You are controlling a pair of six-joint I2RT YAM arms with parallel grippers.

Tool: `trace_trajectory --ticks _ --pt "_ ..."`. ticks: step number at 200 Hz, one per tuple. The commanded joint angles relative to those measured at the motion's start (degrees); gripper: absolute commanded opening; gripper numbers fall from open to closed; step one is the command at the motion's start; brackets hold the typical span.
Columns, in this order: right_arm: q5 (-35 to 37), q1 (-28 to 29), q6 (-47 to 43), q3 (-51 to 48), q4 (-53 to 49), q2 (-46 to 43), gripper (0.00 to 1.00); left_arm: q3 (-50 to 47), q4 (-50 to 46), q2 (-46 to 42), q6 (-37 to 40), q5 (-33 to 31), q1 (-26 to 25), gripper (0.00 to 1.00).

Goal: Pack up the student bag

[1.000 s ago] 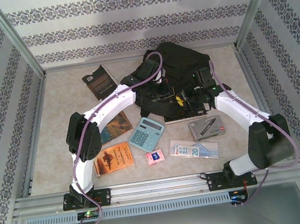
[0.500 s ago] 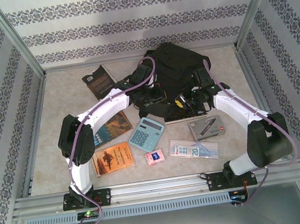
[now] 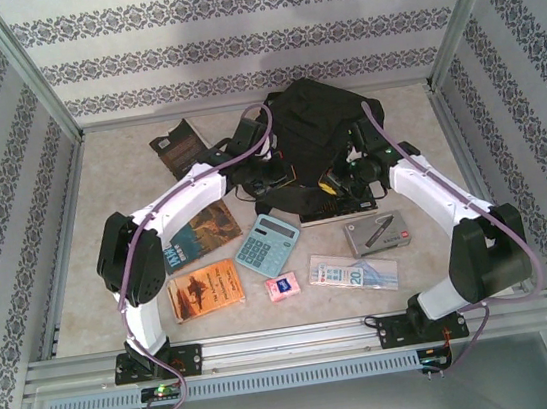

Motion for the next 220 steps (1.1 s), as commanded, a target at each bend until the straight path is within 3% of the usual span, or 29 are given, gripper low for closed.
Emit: trace_trajectory --ticks 1,67,101,153,220 --pt "5.9 -2.8 -4.4 1.2 -9.6 1.3 0.0 -0.5 -0.9 -4.2 2.8 -4.9 4.5 0.0" --pt "6.3 -3.3 -10.8 6.3 -14.4 4.7 0.0 1.5 -0.2 -5.1 8.2 -4.7 5.0 0.0" --pt "4.6 -3.8 -9.3 10.6 -14.2 6.6 0.0 7.7 -1.4 -2.7 13.0 -2.9 2.2 0.0" --pt "5.1 -6.0 -10.4 21.0 -18.2 12.1 0.28 12.8 -1.6 -0.3 14.6 1.2 -2.8 0.0" --pt "-3.6 -5.8 -12.3 27.6 -14.5 18.5 0.32 16.2 1.1 1.6 12.4 4.5 -8.0 0.0"
